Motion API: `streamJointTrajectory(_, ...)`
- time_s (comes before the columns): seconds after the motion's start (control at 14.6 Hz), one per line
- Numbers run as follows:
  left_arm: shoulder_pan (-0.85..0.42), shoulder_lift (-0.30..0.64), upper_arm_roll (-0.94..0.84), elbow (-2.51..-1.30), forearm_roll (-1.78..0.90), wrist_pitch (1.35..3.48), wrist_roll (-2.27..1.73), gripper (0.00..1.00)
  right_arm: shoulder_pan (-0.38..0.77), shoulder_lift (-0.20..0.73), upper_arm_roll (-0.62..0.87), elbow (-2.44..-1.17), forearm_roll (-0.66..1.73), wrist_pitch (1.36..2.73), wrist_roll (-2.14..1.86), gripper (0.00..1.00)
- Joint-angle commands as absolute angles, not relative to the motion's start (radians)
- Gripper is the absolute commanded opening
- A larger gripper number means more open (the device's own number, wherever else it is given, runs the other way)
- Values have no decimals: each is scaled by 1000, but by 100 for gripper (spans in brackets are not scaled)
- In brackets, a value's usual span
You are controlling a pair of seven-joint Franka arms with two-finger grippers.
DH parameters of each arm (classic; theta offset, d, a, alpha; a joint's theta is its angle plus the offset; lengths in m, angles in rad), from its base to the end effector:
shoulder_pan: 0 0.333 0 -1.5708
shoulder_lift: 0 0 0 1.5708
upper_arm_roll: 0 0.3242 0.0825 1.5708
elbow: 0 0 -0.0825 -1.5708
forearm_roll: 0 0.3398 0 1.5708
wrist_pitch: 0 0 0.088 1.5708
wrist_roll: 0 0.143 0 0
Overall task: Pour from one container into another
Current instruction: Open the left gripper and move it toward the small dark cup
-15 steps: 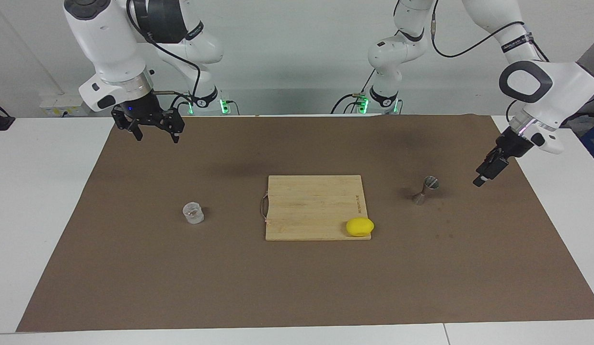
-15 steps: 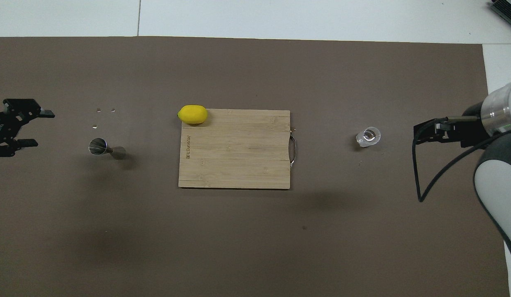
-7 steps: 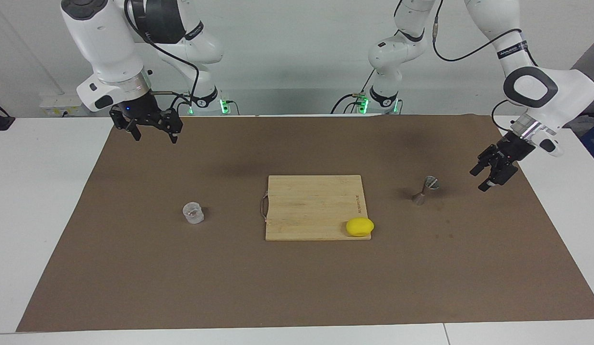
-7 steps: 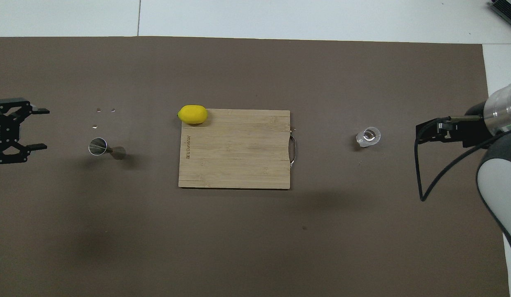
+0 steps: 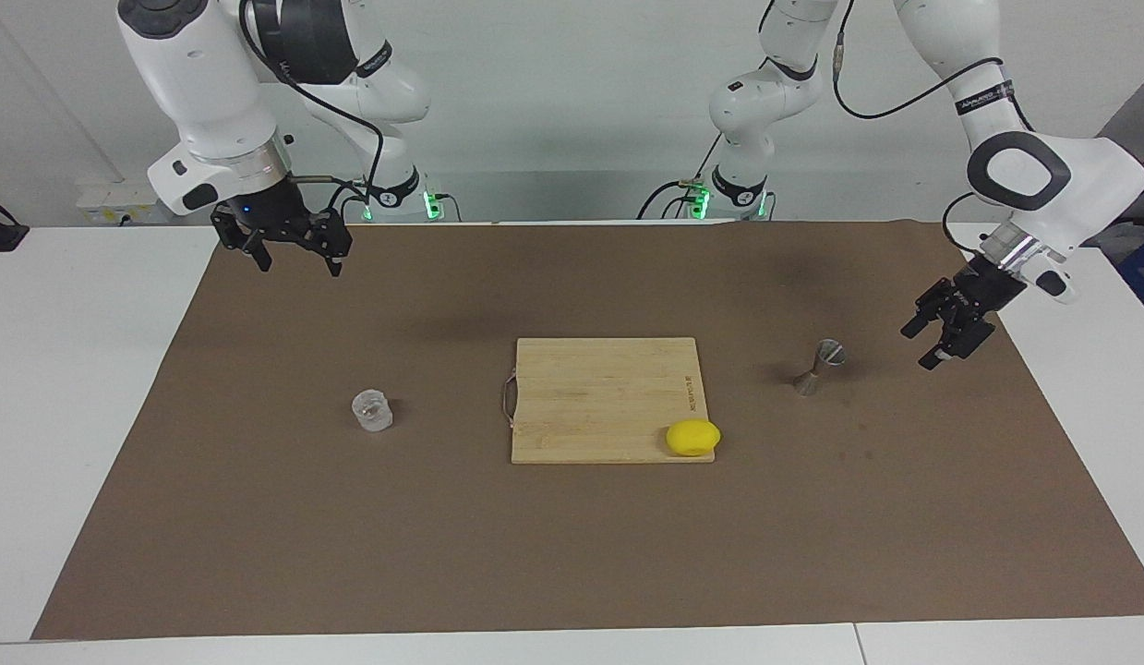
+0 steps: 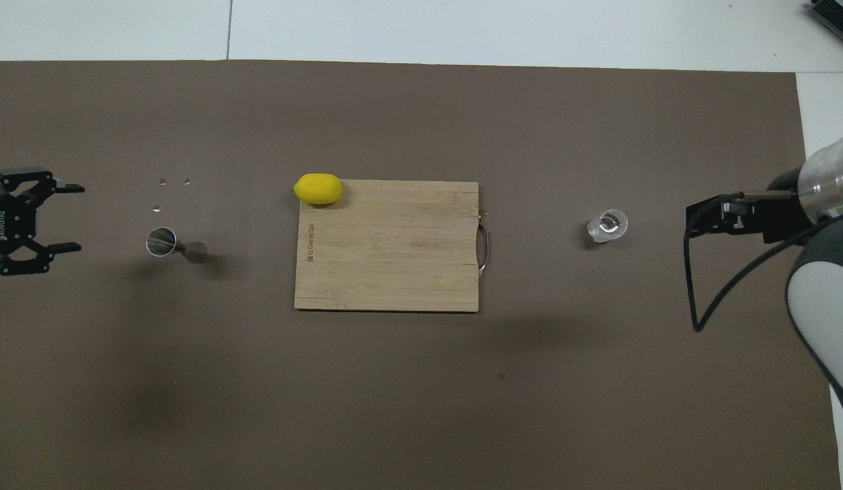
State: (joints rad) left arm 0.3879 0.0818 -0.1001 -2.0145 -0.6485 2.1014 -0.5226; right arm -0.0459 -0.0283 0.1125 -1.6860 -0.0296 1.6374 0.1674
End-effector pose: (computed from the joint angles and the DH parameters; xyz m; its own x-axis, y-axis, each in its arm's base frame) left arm 0.5318 0.1087 0.4222 0.4556 0.8233 -0.3385 0.8574 -0.3036 0.4156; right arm 0.5032 0.0302 0.5673 0.9950 -0.0987 -0.0148 -0.0981 -0.9945 0.0356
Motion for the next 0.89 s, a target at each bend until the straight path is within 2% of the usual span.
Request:
streamJointTrajectory(0.0, 390, 60, -103, -2040, -661, 2080, -531, 100, -58, -48, 120, -1707, -31, 1651, 175, 100)
streamJointTrajectory(0.21, 290, 63, -103, -2074, -657, 2184, -578, 100, -58, -48, 120, -1707, -31, 1651, 175, 100)
streamJointTrajectory(0.41, 295, 60, -104, -2045, -661, 2071, -574, 100, -58, -48, 120, -1707, -31, 1651, 175, 100)
streamJointTrajectory(0.82, 307, 57, -104, -2037, -718, 1991, -575, 100, -58, -48, 120, -1707, -31, 1651, 175, 100)
